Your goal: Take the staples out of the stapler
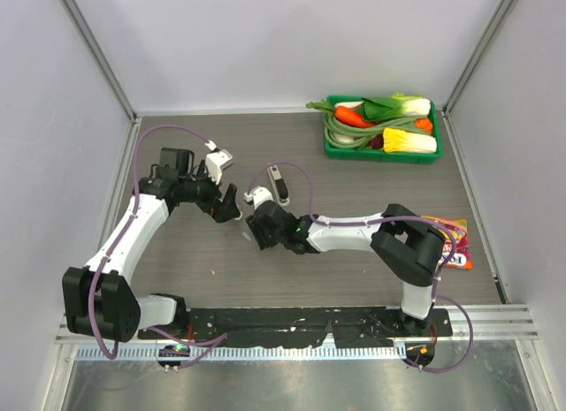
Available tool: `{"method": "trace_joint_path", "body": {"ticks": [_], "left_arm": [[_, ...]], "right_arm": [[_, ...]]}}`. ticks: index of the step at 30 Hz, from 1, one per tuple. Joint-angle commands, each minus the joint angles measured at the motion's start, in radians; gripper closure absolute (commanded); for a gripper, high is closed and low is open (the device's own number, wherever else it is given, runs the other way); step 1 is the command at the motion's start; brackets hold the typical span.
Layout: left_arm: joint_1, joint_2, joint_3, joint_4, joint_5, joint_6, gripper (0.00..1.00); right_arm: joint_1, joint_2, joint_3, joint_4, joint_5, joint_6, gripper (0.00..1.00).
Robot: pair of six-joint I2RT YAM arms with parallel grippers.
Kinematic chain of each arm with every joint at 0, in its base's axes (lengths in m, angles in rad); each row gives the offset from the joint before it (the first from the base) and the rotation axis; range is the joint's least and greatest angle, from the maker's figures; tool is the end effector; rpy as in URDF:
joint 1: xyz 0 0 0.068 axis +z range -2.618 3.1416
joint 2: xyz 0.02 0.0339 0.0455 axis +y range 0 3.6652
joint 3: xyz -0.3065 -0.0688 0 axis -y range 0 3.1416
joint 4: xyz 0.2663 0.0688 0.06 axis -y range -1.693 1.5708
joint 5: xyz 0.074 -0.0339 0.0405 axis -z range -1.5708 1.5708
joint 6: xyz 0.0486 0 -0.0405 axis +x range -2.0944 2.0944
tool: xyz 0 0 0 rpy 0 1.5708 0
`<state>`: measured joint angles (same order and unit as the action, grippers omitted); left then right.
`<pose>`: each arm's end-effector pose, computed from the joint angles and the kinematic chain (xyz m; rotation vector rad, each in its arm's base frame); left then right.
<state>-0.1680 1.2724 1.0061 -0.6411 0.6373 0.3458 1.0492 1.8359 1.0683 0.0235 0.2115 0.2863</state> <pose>0.2635 -0.0740 0.3052 0.8530 2.1989 -0.6984 0.2196 0.3617 0.1852 -0.7676 2.2054 0.4391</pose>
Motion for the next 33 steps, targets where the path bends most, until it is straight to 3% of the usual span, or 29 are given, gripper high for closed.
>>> {"method": "trace_joint_path", "body": {"ticks": [1, 9, 23, 33], "left_arm": [[0.007, -0.005, 0.043, 0.037, 0.027, -0.031, 0.0], [0.007, -0.001, 0.031, 0.058, 0.03, -0.053, 0.0], [0.007, -0.01, 0.035, 0.063, 0.016, -0.067, 0.0], [0.012, -0.027, 0.032, 0.067, -0.013, -0.077, 0.0]], "right_arm": [[0.032, 0.028, 0.077, -0.011, 0.115, -0.01, 0.5], [0.043, 0.072, 0.114, -0.053, 0.166, -0.016, 0.5], [0.043, 0.097, 0.114, -0.05, 0.123, -0.01, 0.62], [0.044, 0.118, 0.122, -0.033, 0.129, -0.007, 0.64]]}}
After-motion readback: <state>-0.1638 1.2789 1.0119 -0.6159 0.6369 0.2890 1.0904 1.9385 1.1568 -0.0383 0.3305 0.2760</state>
